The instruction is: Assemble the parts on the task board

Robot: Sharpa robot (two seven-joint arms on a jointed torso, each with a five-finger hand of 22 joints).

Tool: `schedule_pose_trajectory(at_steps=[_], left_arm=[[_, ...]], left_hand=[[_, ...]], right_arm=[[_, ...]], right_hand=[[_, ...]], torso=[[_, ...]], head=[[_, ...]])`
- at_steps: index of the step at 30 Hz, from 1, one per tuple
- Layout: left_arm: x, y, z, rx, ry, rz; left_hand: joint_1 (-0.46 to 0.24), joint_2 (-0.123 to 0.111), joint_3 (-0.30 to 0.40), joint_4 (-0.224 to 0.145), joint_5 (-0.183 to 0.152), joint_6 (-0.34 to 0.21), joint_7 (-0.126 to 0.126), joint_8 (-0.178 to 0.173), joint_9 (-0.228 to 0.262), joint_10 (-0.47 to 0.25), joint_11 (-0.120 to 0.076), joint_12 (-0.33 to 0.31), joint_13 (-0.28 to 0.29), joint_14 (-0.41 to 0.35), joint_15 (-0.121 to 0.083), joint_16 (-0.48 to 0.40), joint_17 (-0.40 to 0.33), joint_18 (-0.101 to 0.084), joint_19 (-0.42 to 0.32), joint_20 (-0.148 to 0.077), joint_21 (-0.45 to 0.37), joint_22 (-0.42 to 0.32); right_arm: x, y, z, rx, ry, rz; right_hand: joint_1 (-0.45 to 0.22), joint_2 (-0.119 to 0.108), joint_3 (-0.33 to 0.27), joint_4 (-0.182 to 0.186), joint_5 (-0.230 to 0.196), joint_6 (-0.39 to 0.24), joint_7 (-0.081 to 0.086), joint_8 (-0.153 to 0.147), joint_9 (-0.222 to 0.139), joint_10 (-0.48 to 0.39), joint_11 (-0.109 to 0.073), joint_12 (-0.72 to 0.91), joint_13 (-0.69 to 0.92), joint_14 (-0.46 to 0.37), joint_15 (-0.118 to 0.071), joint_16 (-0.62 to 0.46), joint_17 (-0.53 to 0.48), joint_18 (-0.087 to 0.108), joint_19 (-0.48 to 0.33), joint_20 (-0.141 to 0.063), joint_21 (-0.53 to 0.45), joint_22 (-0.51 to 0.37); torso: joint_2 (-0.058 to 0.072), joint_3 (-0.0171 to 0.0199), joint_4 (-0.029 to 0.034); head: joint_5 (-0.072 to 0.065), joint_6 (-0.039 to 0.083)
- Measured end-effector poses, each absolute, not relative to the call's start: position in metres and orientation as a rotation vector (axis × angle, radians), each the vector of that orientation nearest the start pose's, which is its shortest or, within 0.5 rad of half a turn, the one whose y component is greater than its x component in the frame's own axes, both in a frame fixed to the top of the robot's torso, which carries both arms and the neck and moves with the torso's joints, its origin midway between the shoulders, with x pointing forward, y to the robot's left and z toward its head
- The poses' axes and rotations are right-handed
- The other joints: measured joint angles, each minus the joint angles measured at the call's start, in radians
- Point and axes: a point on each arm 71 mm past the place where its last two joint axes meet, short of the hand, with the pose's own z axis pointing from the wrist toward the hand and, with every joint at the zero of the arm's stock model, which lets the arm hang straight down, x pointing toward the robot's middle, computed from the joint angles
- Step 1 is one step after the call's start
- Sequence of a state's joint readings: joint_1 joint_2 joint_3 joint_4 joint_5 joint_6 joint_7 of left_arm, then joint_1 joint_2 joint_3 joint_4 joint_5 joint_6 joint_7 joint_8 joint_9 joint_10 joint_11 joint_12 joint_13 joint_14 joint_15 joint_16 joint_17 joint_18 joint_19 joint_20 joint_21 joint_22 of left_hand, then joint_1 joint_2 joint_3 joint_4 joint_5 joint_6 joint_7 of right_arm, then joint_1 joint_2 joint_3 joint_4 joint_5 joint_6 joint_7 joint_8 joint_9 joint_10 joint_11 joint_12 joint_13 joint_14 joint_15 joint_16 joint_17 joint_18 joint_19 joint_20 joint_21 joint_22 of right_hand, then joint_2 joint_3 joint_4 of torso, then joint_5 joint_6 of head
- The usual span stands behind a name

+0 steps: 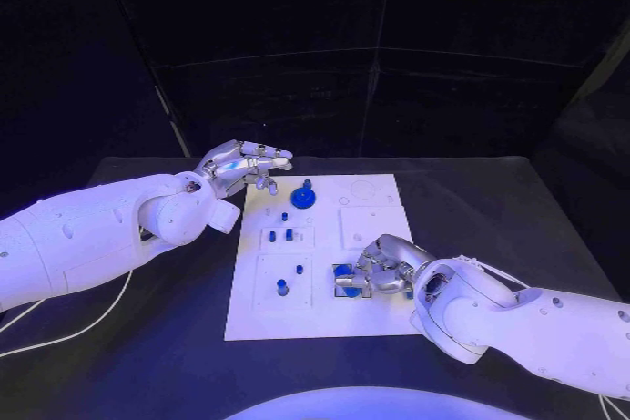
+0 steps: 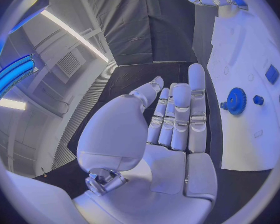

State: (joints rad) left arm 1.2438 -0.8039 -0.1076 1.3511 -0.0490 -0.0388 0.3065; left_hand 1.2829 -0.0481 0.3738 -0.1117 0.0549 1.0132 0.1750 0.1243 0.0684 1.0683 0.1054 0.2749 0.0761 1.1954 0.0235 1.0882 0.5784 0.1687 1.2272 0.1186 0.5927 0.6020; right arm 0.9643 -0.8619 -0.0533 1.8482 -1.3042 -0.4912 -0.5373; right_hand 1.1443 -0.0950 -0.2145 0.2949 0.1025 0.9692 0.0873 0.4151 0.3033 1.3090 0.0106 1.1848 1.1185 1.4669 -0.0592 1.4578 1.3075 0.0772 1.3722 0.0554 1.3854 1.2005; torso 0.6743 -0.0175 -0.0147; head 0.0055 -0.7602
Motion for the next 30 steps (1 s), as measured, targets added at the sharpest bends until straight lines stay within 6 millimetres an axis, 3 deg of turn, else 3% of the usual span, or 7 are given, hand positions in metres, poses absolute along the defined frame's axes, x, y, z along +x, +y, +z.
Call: schedule_pose_trajectory(at_steps=[3, 7, 15, 18, 21, 30], left_arm=[[0.5127, 0.2277, -0.1951, -1.042, 1.632, -1.583], [0.5126, 0.2286, -0.1951, -1.043, 1.632, -1.582], [0.5124, 0.2292, -0.195, -1.044, 1.632, -1.582], [0.5124, 0.2293, -0.195, -1.044, 1.632, -1.582], [0.5124, 0.2294, -0.1951, -1.044, 1.633, -1.582], [0.5124, 0.2295, -0.1952, -1.044, 1.633, -1.582]], left_hand=[[0.0, 0.0, 0.0, 0.0, 0.0, 0.0, 0.0, 0.0, 0.0, 0.0, 0.0, 0.0, 0.0, 0.0, 0.0, 0.0, 0.0, 0.0, 0.0, 0.0, 0.0, 0.0], [0.0, 0.0, 0.0, 0.0, 0.0, 0.0, 0.0, 0.0, 0.0, 0.0, 0.0, 0.0, 0.0, 0.0, 0.0, 0.0, 0.0, 0.0, 0.0, 0.0, 0.0, 0.0], [0.0, 0.0, 0.0, 0.0, 0.0, 0.0, 0.0, 0.0, 0.0, 0.0, 0.0, 0.0, 0.0, 0.0, 0.0, 0.0, -0.001, 0.0, 0.0, 0.0, 0.0, -0.001], [0.0, 0.0, 0.0, 0.0, 0.0, 0.0, 0.0, 0.0, 0.0, 0.0, 0.0, 0.0, 0.0, 0.0, 0.0, 0.0, -0.001, 0.0, 0.0, 0.0, 0.0, -0.001], [0.0, 0.0, 0.0, 0.0, 0.0, 0.0, 0.0, 0.0, 0.0, 0.0, 0.0, 0.0, 0.0, 0.0, 0.0, 0.0, -0.001, 0.0, 0.0, 0.0, 0.0, -0.001], [0.0, 0.0, 0.0, 0.0, 0.0, 0.0, 0.0, 0.0, 0.0, 0.0, 0.0, 0.0, 0.0, 0.0, 0.0, 0.0, -0.001, 0.0, 0.0, 0.0, 0.0, -0.001]], right_arm=[[0.3703, -0.1472, -0.2599, 0.327, 1.968, 0.667], [0.3671, -0.1464, -0.2573, 0.317, 1.964, 0.68], [0.3637, -0.1514, -0.2539, 0.298, 1.951, 0.68], [0.3632, -0.1517, -0.2532, 0.289, 1.947, 0.681], [0.3632, -0.1516, -0.2529, 0.279, 1.945, 0.681], [0.3662, -0.1462, -0.2528, 0.246, 1.931, 0.68]], right_hand=[[-0.012, -0.008, 0.009, 0.0, -0.009, 0.0, 0.0, 0.0, 0.004, 0.0, 0.0, 0.0, 0.0, 0.0, 0.0, 0.0, 0.0, 0.0, 0.0, 0.0, 0.0, 0.0], [-0.034, -0.002, 0.02, 0.001, -0.009, 0.0, 0.0, -0.001, 0.009, 0.0, 0.0, 0.0, 0.005, 0.0, 0.0, 0.0, 0.0, 0.0, 0.0, 0.0, 0.0, 0.002], [-0.047, 0.003, 0.045, -0.002, 0.046, -0.003, -0.003, 0.003, 0.021, 0.0, 0.0, 0.0, 0.016, 0.0, 0.0, 0.0, 0.0, 0.0, 0.0, 0.0, 0.0, 0.008], [0.01, 0.036, 0.063, -0.02, 0.094, -0.003, -0.003, 0.009, 0.028, 0.006, -0.006, 0.0, 0.021, 0.0, 0.0, 0.0, 0.0, 0.0, 0.0, 0.0, 0.0, 0.009], [0.087, 0.045, 0.075, -0.049, 0.116, 0.0, -0.006, 0.015, 0.036, 0.008, -0.008, 0.0, 0.026, 0.0, 0.0, 0.0, 0.0, 0.0, 0.0, 0.0, 0.0, 0.012], [0.172, 0.083, 0.094, -0.092, 0.13, 0.02, -0.02, 0.04, 0.054, 0.022, -0.014, 0.007, 0.039, -0.003, -0.005, 0.0, 0.0, 0.0, 0.008, -0.007, 0.0, 0.02]], torso=[[0.0, 0.0002, -0.0001], [0.0, 0.0007, -0.0006], [0.0, 0.0007, -0.0018], [0.0, 0.0007, -0.0014], [-0.001, 0.0007, -0.0011], [-0.001, 0.0, -0.0002]], head=[[0.001, 0.0], [0.002, 0.001], [0.003, 0.004], [0.003, 0.006], [0.002, 0.008], [-0.002, 0.009]])
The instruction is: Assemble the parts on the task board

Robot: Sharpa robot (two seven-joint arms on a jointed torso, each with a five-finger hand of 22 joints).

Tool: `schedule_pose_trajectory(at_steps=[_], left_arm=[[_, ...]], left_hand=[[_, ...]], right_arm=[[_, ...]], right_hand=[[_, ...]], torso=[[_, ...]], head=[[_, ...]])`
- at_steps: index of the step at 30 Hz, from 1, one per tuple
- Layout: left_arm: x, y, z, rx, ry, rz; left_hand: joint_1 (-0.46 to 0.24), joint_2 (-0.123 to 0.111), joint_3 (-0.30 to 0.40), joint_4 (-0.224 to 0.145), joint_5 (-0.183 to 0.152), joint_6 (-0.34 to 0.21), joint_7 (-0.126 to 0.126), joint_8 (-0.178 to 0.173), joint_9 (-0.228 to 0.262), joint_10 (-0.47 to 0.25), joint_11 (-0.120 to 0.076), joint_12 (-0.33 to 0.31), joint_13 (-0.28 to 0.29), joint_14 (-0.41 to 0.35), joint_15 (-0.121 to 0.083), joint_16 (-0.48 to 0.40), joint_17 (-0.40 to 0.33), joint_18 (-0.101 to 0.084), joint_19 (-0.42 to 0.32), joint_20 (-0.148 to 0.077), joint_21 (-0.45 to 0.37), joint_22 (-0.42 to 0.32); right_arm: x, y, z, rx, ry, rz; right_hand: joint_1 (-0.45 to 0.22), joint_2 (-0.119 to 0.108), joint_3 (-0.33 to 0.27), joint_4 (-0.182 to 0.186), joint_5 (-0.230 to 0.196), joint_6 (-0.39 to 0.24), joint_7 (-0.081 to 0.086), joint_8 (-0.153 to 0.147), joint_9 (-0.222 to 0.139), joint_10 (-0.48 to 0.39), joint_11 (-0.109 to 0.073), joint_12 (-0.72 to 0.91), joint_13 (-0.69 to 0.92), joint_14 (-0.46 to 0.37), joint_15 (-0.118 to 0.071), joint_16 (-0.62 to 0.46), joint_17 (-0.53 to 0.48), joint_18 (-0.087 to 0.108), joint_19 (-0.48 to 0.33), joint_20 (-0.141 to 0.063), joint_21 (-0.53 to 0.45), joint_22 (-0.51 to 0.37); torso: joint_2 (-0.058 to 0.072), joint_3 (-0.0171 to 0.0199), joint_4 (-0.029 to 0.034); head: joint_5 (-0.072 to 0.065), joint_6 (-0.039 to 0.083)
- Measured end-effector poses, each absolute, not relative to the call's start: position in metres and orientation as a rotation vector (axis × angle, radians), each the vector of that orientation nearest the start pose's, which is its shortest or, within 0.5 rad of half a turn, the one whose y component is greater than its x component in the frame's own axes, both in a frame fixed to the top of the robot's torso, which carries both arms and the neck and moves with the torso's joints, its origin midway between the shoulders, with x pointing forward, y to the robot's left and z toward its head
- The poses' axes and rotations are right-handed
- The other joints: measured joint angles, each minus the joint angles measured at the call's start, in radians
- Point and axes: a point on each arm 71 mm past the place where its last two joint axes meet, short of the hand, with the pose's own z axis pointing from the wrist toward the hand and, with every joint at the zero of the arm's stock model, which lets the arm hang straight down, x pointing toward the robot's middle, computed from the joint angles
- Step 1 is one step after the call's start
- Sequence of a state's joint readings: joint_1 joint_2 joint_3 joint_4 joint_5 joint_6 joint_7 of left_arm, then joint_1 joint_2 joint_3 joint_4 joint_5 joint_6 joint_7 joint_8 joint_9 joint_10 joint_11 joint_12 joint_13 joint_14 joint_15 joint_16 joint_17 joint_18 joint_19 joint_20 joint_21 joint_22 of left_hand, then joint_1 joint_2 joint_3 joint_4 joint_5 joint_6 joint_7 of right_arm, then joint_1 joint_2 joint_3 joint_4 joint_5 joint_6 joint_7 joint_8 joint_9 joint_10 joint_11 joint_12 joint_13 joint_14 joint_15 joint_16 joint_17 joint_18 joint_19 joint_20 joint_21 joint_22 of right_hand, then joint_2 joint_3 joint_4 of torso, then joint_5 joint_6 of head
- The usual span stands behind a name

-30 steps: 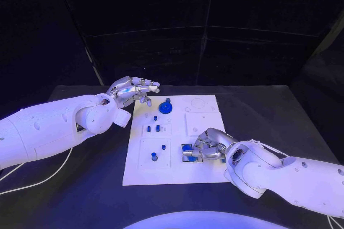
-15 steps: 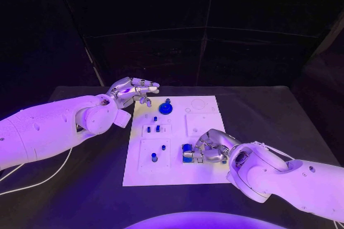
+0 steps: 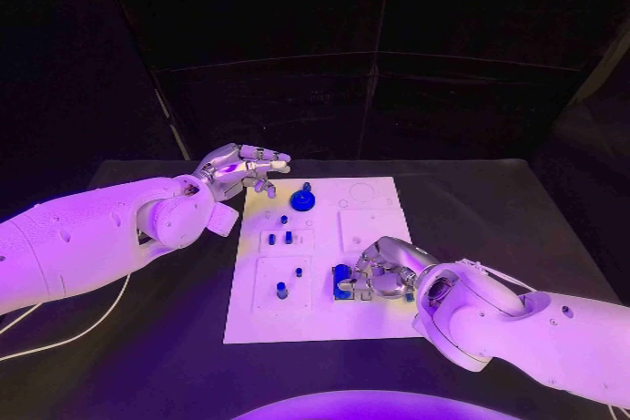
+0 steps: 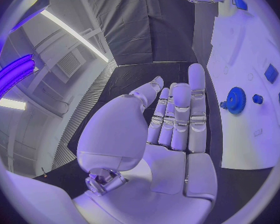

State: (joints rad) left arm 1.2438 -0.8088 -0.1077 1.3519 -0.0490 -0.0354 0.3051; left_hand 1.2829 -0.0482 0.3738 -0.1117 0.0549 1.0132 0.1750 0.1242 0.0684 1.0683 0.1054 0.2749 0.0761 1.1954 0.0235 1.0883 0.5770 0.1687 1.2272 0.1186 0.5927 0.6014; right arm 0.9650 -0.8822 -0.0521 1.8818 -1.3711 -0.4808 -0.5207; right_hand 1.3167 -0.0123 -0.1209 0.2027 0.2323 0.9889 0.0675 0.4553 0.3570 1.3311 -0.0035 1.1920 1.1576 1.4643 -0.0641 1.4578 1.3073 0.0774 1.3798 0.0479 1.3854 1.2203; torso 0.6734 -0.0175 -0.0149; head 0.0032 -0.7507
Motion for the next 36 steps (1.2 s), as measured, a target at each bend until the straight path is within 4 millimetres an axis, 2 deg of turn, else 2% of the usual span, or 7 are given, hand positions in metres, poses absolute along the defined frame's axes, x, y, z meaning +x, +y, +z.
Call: schedule_pose_trajectory(at_steps=[3, 18, 21, 25, 27, 31, 36], left_arm=[[0.512, 0.229, -0.195, -1.044, 1.634, -1.582], [0.513, 0.23, -0.196, -1.045, 1.635, -1.58], [0.513, 0.23, -0.196, -1.045, 1.636, -1.58], [0.513, 0.231, -0.196, -1.045, 1.636, -1.581], [0.512, 0.231, -0.196, -1.046, 1.636, -1.58], [0.512, 0.233, -0.196, -1.047, 1.635, -1.578], [0.512, 0.233, -0.196, -1.046, 1.634, -1.579]], left_hand=[[0.0, 0.0, 0.0, 0.0, 0.0, 0.0, 0.0, 0.0, 0.0, 0.0, 0.0, 0.0, 0.0, 0.0, 0.0, 0.0, 0.0, 0.0, 0.0, 0.0, 0.0, 0.0], [0.0, 0.0, 0.0, 0.0, 0.0, 0.0, 0.0, 0.0, 0.0, 0.0, 0.0, 0.004, 0.0, 0.0, 0.0, 0.0, 0.0, 0.0, 0.0, 0.0, 0.0, 0.0], [0.0, 0.0, 0.0, 0.0, 0.0, 0.0, 0.0, 0.0, 0.0, 0.0, 0.0, 0.004, 0.0, 0.0, 0.0, 0.0, 0.0, 0.0, 0.0, 0.0, 0.0, 0.0], [0.0, 0.0, 0.0, 0.0, 0.0, 0.0, 0.0, 0.0, 0.0, 0.0, 0.0, 0.004, 0.0, 0.0, 0.0, 0.0, -0.001, 0.0, -0.003, 0.003, 0.0, 0.0], [0.0, 0.0, 0.0, 0.0, 0.0, 0.0, 0.0, 0.0, 0.0, 0.0, 0.0, 0.004, 0.0, 0.0, 0.0, 0.0, -0.001, 0.0, -0.003, 0.003, 0.0, 0.0], [0.0, 0.0, 0.0, 0.0, 0.0, 0.0, 0.0, 0.0, 0.0, 0.0, 0.0, 0.004, 0.0, 0.0, 0.0, 0.0, -0.001, 0.0, -0.003, 0.003, 0.0, 0.0], [0.0, 0.0, 0.0, 0.0, 0.0, 0.0, 0.0, 0.0, 0.0, 0.0, 0.0, 0.004, 0.0, 0.0, 0.0, 0.0, -0.001, 0.0, -0.003, 0.003, 0.0, -0.001]], right_arm=[[0.369, -0.148, -0.255, 0.24, 1.934, 0.662], [0.37, -0.152, -0.258, 0.218, 1.949, 0.63], [0.369, -0.158, -0.256, 0.221, 1.942, 0.63], [0.366, -0.173, -0.252, 0.239, 1.916, 0.623], [0.363, -0.188, -0.249, 0.255, 1.899, 0.608], [0.36, -0.216, -0.245, 0.281, 1.876, 0.552], [0.357, -0.243, -0.242, 0.298, 1.863, 0.489]], right_hand=[[0.017, 0.014, -0.002, -0.007, 0.004, 0.004, -0.004, 0.006, 0.005, 0.004, -0.004, 0.005, 0.004, 0.002, -0.002, 0.0, 0.0, 0.0, 0.0, 0.0, 0.0, 0.0], [0.019, 0.011, -0.011, -0.014, 0.004, 0.004, -0.004, 0.016, 0.012, 0.007, -0.007, 0.016, 0.018, 0.002, -0.002, 0.0, 0.001, 0.0, -0.003, -0.003, 0.0, -0.002], [0.019, 0.011, -0.028, -0.009, 0.049, -0.01, -0.001, 0.016, 0.013, 0.011, -0.004, 0.016, 0.023, 0.002, -0.002, -0.004, 0.001, 0.0, -0.003, -0.003, 0.0, -0.004], [0.019, 0.011, -0.039, -0.003, 0.088, -0.037, 0.011, -0.003, 0.006, 0.011, -0.004, 0.016, 0.023, 0.002, -0.002, -0.004, 0.001, 0.0, -0.003, -0.003, 0.0, -0.007], [0.019, 0.011, -0.047, 0.003, 0.1, -0.043, 0.017, -0.014, 0.001, 0.007, 0.0, 0.016, 0.019, 0.002, -0.002, -0.009, 0.001, 0.0, -0.003, -0.003, -0.003, -0.011], [0.008, 0.001, -0.06, 0.016, 0.103, -0.047, 0.021, -0.028, -0.007, 0.0, 0.007, 0.004, 0.01, 0.002, -0.002, -0.013, 0.0, 0.0, -0.007, 0.001, -0.005, -0.016], [0.0, 0.006, -0.067, 0.023, 0.103, -0.047, 0.021, -0.034, -0.01, 0.0, 0.007, 0.004, 0.008, 0.002, -0.002, -0.013, 0.0, 0.0, -0.007, 0.001, -0.005, -0.017]], torso=[[0.001, -0.0003, 0.0004], [0.001, 0.0007, 0.0], [0.001, 0.0011, -0.0004], [0.0, 0.0012, -0.0012], [0.0, 0.0011, -0.0014], [-0.001, 0.0002, -0.002], [-0.003, -0.0009, -0.0057]], head=[[0.0, 0.001], [0.002, -0.001], [0.002, -0.001], [-0.001, 0.0], [-0.004, 0.001], [-0.012, 0.001], [-0.025, 0.001]])
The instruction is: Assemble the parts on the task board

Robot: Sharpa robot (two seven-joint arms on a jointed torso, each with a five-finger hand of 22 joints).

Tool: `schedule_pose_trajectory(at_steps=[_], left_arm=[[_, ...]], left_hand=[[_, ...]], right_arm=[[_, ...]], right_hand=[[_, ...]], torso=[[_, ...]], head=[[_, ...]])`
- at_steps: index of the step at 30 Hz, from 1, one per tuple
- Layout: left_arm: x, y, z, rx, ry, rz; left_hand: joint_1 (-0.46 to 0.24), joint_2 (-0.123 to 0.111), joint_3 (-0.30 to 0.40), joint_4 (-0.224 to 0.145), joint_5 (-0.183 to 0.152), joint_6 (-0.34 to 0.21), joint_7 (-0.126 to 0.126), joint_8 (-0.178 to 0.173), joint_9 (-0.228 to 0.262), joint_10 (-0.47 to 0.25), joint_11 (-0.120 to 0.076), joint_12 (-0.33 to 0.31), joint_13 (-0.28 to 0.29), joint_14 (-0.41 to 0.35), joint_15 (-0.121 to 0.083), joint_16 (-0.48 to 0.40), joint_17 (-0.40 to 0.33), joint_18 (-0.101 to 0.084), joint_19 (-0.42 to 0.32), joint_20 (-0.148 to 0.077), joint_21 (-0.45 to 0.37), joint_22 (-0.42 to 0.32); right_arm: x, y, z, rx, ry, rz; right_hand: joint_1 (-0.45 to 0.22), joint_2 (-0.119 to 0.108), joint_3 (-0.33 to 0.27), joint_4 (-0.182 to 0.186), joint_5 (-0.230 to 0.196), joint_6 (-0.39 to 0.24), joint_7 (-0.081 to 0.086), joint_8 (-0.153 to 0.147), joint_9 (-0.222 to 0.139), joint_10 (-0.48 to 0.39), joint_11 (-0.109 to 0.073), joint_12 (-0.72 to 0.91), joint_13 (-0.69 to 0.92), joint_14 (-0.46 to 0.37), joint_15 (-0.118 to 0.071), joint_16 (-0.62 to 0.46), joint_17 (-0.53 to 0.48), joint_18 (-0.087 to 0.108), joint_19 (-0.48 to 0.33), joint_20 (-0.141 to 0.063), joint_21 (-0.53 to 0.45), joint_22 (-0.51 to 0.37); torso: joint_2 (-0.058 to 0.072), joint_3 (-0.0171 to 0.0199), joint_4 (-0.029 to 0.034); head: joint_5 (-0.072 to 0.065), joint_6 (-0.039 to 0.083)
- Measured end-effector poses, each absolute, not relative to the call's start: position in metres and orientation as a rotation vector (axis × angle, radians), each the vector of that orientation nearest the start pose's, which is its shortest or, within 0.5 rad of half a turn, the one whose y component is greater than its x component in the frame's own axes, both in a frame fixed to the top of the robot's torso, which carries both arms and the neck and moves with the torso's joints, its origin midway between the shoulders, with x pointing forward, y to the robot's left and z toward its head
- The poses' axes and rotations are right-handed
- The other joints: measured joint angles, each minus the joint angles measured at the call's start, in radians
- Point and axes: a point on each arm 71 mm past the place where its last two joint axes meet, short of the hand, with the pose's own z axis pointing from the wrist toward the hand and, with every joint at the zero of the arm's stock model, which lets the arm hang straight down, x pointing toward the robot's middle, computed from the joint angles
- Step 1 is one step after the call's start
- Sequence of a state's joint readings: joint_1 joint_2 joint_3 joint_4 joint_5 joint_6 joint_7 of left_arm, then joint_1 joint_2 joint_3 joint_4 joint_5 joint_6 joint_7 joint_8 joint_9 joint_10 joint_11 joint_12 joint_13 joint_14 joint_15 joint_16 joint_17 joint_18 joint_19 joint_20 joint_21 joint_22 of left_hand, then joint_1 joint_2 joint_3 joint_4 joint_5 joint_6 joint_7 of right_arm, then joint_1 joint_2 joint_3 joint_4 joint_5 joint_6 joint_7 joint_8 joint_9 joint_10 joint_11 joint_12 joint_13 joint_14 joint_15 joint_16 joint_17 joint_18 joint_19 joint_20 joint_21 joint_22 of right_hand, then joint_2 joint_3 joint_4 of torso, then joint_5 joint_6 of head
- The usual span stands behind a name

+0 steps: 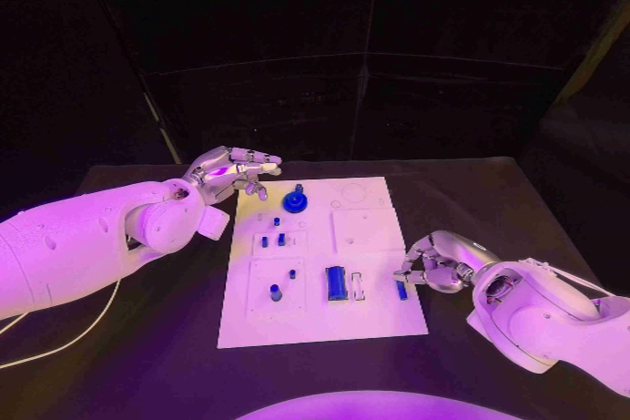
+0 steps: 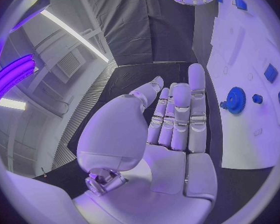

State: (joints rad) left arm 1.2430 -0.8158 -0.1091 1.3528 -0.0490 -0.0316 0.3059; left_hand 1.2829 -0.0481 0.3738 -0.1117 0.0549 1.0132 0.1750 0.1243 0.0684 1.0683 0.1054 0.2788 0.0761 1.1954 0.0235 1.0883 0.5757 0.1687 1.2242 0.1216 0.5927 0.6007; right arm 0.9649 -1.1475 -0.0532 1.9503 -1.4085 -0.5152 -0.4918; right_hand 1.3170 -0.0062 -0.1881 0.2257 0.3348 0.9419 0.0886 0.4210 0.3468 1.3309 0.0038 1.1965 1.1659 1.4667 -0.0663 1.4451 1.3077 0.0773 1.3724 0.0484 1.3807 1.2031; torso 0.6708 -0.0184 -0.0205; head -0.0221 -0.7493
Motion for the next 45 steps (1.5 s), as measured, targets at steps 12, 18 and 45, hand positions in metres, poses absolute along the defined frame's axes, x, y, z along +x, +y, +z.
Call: schedule_pose_trajectory(at_steps=[12, 18, 45], left_arm=[[0.511, 0.233, -0.197, -1.046, 1.635, -1.581], [0.51, 0.232, -0.197, -1.046, 1.637, -1.582], [0.509, 0.233, -0.202, -1.049, 1.648, -1.575]], left_hand=[[0.0, 0.0, 0.0, 0.0, 0.0, 0.0, 0.0, 0.0, 0.0, 0.0, 0.0, 0.0, 0.0, 0.0, 0.0, 0.0, 0.0, 0.0, 0.0, 0.0, 0.0, 0.0], [0.0, 0.0, 0.0, 0.0, 0.0, 0.0, 0.0, 0.0, 0.0, 0.0, 0.0, 0.0, 0.0, 0.0, 0.0, 0.0, 0.0, 0.0, 0.0, 0.0, 0.0, 0.0], [0.0, 0.0, 0.0, 0.0, 0.0, 0.0, 0.0, 0.0, 0.0, 0.0, 0.0, 0.0, 0.0, -0.004, -0.004, 0.0, -0.001, 0.0, 0.0, 0.0, 0.0, 0.0]], right_arm=[[0.36, -0.26, -0.245, 0.278, 1.868, 0.415], [0.364, -0.253, -0.251, 0.259, 1.902, 0.407], [0.37, -0.232, -0.261, 0.148, 1.988, 0.387]], right_hand=[[-0.018, -0.005, -0.024, 0.024, -0.029, 0.005, -0.001, -0.007, -0.005, 0.0, 0.0, 0.0, -0.001, -0.004, 0.004, -0.005, 0.0, 0.0, -0.005, 0.005, -0.006, -0.003], [-0.018, -0.005, -0.026, 0.026, -0.032, 0.007, -0.001, -0.007, -0.005, 0.0, 0.0, 0.0, -0.001, -0.004, 0.004, -0.005, 0.0, 0.0, -0.005, 0.005, -0.006, -0.003], [0.019, -0.013, -0.04, 0.012, -0.035, 0.023, -0.003, -0.018, -0.008, 0.0, 0.0, -0.008, -0.001, -0.004, 0.004, -0.011, 0.0, 0.0, -0.005, 0.005, -0.01, -0.009]], torso=[[-0.003, 0.0012, -0.0065], [-0.003, 0.0015, -0.0058], [-0.002, -0.0002, -0.0051]], head=[[-0.015, 0.0], [-0.014, 0.0], [-0.015, 0.002]])
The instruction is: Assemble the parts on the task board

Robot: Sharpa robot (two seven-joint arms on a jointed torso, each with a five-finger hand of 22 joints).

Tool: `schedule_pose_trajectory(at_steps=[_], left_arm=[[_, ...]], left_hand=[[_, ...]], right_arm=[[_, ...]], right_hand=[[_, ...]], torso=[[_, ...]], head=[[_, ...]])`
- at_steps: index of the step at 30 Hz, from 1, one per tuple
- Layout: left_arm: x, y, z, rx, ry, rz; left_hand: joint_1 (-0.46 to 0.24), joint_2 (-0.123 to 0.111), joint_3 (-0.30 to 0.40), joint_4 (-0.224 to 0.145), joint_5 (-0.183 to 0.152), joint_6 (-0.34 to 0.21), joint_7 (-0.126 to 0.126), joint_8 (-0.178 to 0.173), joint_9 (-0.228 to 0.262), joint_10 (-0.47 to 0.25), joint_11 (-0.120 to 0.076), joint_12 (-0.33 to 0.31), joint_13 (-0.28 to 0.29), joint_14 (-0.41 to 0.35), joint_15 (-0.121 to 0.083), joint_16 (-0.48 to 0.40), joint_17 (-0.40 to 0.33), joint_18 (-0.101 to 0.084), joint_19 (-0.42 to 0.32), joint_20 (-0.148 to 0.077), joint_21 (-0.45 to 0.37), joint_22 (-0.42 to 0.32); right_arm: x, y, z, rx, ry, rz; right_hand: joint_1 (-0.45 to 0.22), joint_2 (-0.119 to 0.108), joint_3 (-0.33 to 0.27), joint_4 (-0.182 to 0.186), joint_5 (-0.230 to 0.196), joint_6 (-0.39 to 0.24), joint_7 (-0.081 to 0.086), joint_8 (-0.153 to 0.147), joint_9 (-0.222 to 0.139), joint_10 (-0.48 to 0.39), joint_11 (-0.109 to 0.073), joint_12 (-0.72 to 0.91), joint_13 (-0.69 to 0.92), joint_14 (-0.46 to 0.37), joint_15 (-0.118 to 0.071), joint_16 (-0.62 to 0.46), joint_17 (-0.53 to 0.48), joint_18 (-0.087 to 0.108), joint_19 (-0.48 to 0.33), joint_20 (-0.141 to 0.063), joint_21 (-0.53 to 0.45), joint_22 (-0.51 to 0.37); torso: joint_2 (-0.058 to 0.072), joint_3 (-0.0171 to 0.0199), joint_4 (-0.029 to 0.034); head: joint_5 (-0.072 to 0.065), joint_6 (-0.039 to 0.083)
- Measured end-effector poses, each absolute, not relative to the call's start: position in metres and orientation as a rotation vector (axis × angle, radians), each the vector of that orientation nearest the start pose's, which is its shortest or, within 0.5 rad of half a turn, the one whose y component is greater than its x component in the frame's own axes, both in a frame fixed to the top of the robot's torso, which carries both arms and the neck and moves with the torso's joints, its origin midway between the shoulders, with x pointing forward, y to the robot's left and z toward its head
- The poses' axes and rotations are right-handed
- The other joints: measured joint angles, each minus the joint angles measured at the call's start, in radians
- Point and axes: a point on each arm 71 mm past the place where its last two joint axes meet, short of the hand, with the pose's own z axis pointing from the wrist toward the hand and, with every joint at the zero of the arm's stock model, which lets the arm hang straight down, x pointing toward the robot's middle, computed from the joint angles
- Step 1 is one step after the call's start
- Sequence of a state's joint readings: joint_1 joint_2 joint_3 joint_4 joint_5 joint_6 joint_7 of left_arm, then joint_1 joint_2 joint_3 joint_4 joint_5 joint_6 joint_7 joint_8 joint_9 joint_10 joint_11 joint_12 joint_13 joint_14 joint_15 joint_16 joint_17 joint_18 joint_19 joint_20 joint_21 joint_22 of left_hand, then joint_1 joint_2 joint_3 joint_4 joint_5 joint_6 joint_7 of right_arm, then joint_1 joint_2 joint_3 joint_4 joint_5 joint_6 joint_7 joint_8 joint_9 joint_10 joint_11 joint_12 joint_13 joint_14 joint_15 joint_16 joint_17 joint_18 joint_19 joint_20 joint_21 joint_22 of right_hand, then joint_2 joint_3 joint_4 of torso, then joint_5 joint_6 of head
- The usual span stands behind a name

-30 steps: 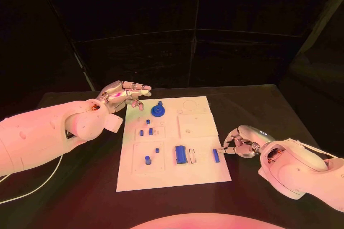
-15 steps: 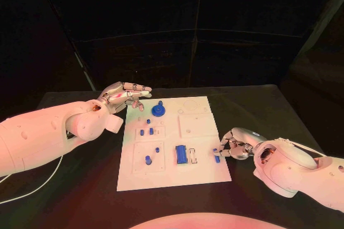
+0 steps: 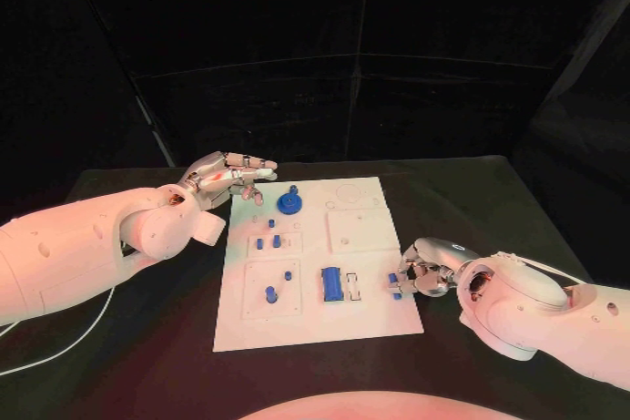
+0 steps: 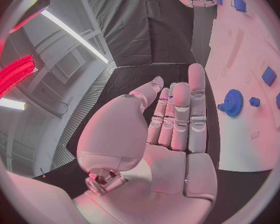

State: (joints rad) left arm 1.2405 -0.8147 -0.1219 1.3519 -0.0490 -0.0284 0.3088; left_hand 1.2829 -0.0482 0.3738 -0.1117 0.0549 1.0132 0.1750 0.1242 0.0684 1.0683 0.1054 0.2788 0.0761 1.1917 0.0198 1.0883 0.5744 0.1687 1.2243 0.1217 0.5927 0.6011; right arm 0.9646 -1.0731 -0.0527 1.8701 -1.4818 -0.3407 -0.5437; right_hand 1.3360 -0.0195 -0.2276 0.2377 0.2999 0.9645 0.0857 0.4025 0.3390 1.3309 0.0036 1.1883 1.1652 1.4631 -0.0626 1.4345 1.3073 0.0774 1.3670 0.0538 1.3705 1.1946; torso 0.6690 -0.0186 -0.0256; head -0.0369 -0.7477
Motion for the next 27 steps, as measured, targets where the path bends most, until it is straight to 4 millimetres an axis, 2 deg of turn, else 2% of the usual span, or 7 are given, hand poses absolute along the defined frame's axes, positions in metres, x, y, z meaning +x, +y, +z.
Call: schedule_pose_trajectory(at_steps=[5, 7, 11, 15, 19, 22, 27], left_arm=[[0.509, 0.232, -0.202, -1.049, 1.649, -1.576], [0.509, 0.232, -0.202, -1.048, 1.65, -1.577], [0.509, 0.232, -0.202, -1.048, 1.652, -1.579], [0.509, 0.232, -0.202, -1.048, 1.653, -1.58], [0.509, 0.233, -0.202, -1.047, 1.654, -1.582], [0.508, 0.232, -0.203, -1.047, 1.656, -1.586], [0.508, 0.232, -0.203, -1.046, 1.659, -1.59]], left_hand=[[0.0, 0.0, 0.0, 0.0, 0.0, 0.0, 0.0, 0.0, 0.0, 0.0, 0.0, 0.0, 0.0, 0.0, 0.0, 0.0, 0.0, 0.0, 0.0, 0.0, 0.0, 0.0], [0.0, 0.0, 0.0, 0.0, 0.0, 0.0, 0.0, 0.0, 0.0, 0.0, 0.0, 0.0, 0.0, 0.0, 0.0, 0.0, 0.0, 0.0, 0.0, 0.0, 0.0, 0.0], [0.0, 0.0, 0.0, 0.0, 0.0, 0.0, 0.0, 0.0, 0.0, 0.0, 0.0, 0.0, 0.0, 0.0, 0.0, 0.0, 0.0, 0.0, 0.0, 0.0, 0.0, 0.0], [0.0, 0.0, 0.0, 0.0, 0.0, 0.0, 0.0, 0.0, 0.0, 0.0, 0.0, 0.0, 0.0, 0.0, 0.0, 0.0, -0.002, 0.0, 0.0, 0.0, 0.0, -0.001], [0.0, 0.0, 0.0, 0.0, 0.0, 0.0, 0.0, 0.0, 0.0, 0.0, 0.0, 0.0, 0.0, 0.0, 0.0, 0.0, -0.002, 0.0, 0.0, 0.0, 0.0, -0.001], [0.0, 0.0, 0.0, 0.0, 0.0, 0.0, 0.0, 0.0, 0.0, 0.0, 0.0, 0.0, 0.0, 0.0, 0.0, 0.0, -0.003, 0.0, 0.0, 0.0, 0.0, -0.001], [0.0, 0.0, -0.002, -0.002, 0.0, 0.0, 0.0, 0.0, 0.0, 0.0, 0.0, 0.004, 0.0, 0.0, 0.0, 0.0, -0.003, 0.0, 0.0, 0.0, 0.0, -0.001]], right_arm=[[0.372, -0.227, -0.26, 0.1, 1.986, 0.383], [0.373, -0.225, -0.26, 0.078, 1.98, 0.379], [0.375, -0.221, -0.26, 0.04, 1.965, 0.373], [0.376, -0.219, -0.259, 0.009, 1.954, 0.367], [0.375, -0.215, -0.257, -0.018, 1.946, 0.367], [0.374, -0.214, -0.257, -0.031, 1.941, 0.367], [0.371, -0.212, -0.256, -0.021, 1.936, 0.374]], right_hand=[[0.034, 0.004, 0.004, -0.018, 0.0, 0.003, 0.0, -0.003, 0.0, 0.0, 0.0, -0.001, 0.0, 0.0, 0.0, -0.001, 0.0, 0.0, 0.0, 0.0, -0.004, -0.002], [0.06, 0.015, 0.015, -0.032, 0.015, 0.007, 0.0, -0.003, 0.0, 0.0, 0.0, -0.001, 0.001, 0.0, 0.0, -0.005, 0.0, 0.0, 0.0, 0.0, -0.004, -0.003], [0.098, 0.025, 0.035, -0.057, 0.02, 0.011, -0.004, -0.02, -0.001, 0.0, 0.0, -0.006, 0.001, 0.0, 0.0, -0.005, 0.0, 0.0, 0.0, 0.0, -0.004, -0.003], [0.143, 0.026, 0.065, -0.087, 0.021, 0.014, -0.004, -0.027, -0.006, -0.007, 0.0, -0.013, 0.004, 0.0, 0.001, -0.005, 0.0, 0.0, -0.004, -0.004, -0.004, -0.003], [0.163, 0.013, 0.11, -0.116, 0.041, 0.029, -0.003, -0.04, -0.026, -0.016, -0.002, -0.025, 0.004, -0.002, 0.002, -0.009, 0.0, 0.0, -0.004, -0.004, -0.004, -0.003], [0.166, 0.011, 0.134, -0.116, 0.059, 0.038, -0.003, -0.051, -0.033, -0.017, -0.002, -0.027, 0.004, -0.002, 0.002, -0.009, 0.0, 0.0, -0.004, -0.004, -0.004, 0.002], [0.172, 0.017, 0.188, -0.077, 0.152, 0.052, -0.005, -0.086, -0.053, -0.016, -0.002, -0.031, 0.004, -0.001, 0.002, -0.003, 0.001, 0.0, 0.002, -0.01, 0.0, 0.021]], torso=[[0.0, 0.0, 0.0], [0.0, -0.0001, 0.0], [0.0, -0.0001, 0.0006], [0.0, -0.0001, 0.0018], [0.0, -0.0001, 0.0011], [0.0, -0.0001, -0.0004], [0.0, -0.0002, -0.0006]], head=[[0.001, 0.0], [0.001, -0.001], [0.004, 0.0], [0.007, 0.0], [0.011, -0.002], [0.012, -0.002], [0.011, -0.002]])
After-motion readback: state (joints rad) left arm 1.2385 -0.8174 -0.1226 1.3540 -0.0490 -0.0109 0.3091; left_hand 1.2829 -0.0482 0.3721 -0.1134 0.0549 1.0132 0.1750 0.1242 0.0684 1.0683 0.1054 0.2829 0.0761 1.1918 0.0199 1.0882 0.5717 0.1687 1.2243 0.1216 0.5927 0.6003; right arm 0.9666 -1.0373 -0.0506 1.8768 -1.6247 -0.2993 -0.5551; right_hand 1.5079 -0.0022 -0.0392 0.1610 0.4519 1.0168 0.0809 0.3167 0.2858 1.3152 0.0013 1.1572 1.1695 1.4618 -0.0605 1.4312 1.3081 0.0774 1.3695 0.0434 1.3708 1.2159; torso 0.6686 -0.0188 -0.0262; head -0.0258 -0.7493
